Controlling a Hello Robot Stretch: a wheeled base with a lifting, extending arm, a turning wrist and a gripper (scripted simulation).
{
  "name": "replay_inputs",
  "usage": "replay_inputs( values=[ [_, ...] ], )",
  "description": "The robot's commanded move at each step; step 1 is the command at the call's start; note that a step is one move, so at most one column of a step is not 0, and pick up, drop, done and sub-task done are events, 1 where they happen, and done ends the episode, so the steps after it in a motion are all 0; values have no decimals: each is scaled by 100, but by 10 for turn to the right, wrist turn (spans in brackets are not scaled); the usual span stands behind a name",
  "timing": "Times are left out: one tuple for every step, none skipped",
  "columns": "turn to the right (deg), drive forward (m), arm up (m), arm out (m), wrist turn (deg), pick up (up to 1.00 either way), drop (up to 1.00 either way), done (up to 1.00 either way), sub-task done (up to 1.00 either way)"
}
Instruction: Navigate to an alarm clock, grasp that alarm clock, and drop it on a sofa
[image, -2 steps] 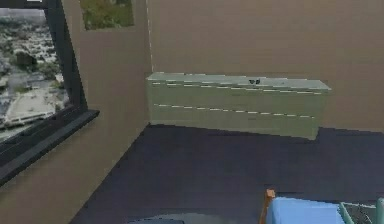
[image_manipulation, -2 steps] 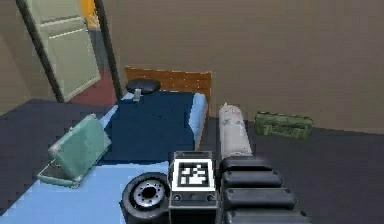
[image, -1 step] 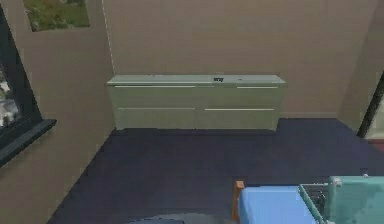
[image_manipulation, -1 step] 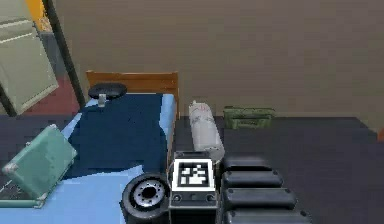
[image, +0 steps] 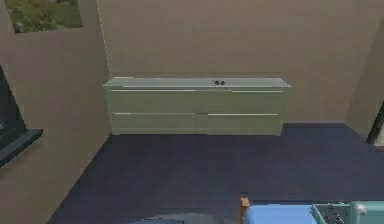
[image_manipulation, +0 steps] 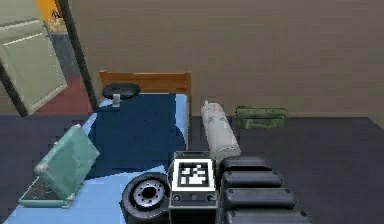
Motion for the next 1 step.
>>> replay_inputs(
  values=[
    [-120,0,0,0,0,0,0,0,0]
  ],
)
